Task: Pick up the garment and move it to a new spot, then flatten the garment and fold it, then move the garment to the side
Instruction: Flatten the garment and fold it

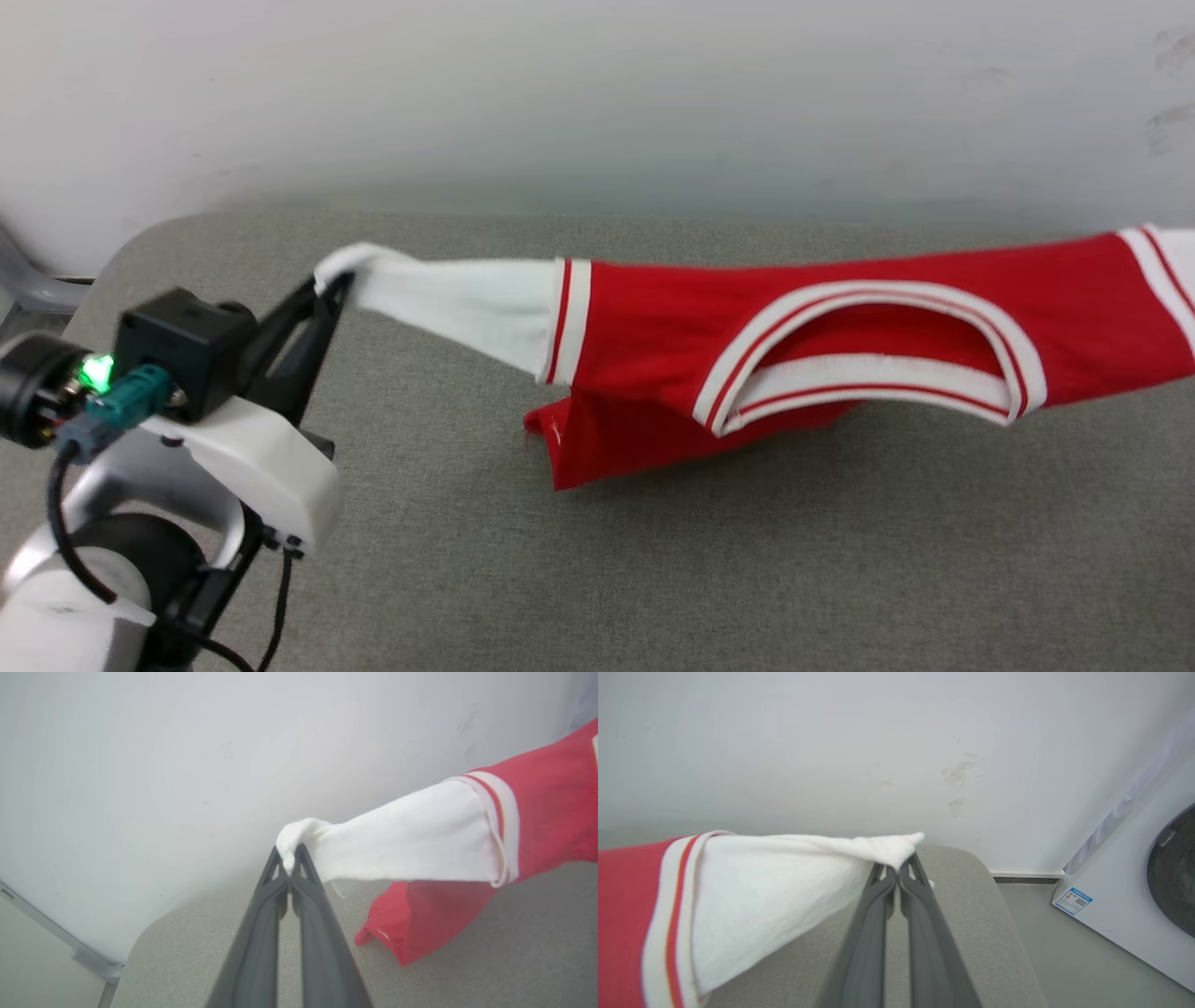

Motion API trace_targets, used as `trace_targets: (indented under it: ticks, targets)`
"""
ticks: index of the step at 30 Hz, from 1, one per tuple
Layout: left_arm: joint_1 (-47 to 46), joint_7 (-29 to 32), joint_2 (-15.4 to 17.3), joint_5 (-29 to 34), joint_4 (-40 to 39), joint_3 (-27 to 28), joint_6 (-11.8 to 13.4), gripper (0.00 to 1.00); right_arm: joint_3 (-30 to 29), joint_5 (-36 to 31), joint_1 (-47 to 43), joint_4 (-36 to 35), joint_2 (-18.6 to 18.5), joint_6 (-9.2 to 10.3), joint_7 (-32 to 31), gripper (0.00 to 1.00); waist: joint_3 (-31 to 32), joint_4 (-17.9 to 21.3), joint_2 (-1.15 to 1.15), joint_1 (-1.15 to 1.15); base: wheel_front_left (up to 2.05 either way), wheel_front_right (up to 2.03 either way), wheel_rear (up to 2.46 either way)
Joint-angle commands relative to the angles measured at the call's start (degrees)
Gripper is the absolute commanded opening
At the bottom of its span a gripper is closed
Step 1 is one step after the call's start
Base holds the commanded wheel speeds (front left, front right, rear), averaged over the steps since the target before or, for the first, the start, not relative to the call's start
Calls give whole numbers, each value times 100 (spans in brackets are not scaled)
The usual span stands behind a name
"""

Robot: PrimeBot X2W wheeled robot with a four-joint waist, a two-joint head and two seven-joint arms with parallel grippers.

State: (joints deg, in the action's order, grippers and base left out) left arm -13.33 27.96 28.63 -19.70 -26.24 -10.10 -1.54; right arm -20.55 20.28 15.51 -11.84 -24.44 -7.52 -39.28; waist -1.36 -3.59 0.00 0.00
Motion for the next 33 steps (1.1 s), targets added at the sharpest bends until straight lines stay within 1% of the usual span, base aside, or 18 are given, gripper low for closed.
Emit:
trace_targets:
  ticks: [1,4,8,10,11,13,18,21,26,33]
  targets:
    - [-194,-65,40,39,-88,97,31,0,-17,51,245,-46,-83,6,16,0,-7,26,0,0,0,0,0]
    - [-609,-170,81,71,-192,291,84,0,57,59,650,-56,-201,7,20,0,-63,82,0,0,0,0,0]
    - [-1216,-247,193,71,-47,472,16,0,246,102,1306,85,-331,7,49,0,-238,154,0,0,0,0,0]
    - [-1393,-270,215,69,-1,512,-14,0,322,101,1484,139,-372,7,60,0,-307,177,0,0,0,0,0]
    - [-1585,-322,191,28,79,545,-20,0,399,85,1664,209,-400,7,76,0,-375,194,0,0,0,0,0]
    - [-1930,-376,241,35,286,577,-57,0,554,64,2017,374,-448,7,116,0,-523,229,0,0,0,0,0]
    - [-3011,-597,294,34,972,597,-185,0,921,4,2995,834,-567,7,336,0,-1037,309,0,0,0,0,0]
    - [-3742,-787,351,211,1468,438,-296,0,1124,-73,3626,1167,-656,7,558,0,-1387,336,0,0,0,0,0]
    - [-5045,-1165,234,458,2218,225,-347,0,1408,-196,4818,1873,-692,7,946,0,-1983,368,0,0,0,0,0]
    - [-6712,-1861,25,780,3536,-20,-388,0,1794,-474,6348,2956,-550,7,1526,0,-2757,416,0,0,0,0,0]
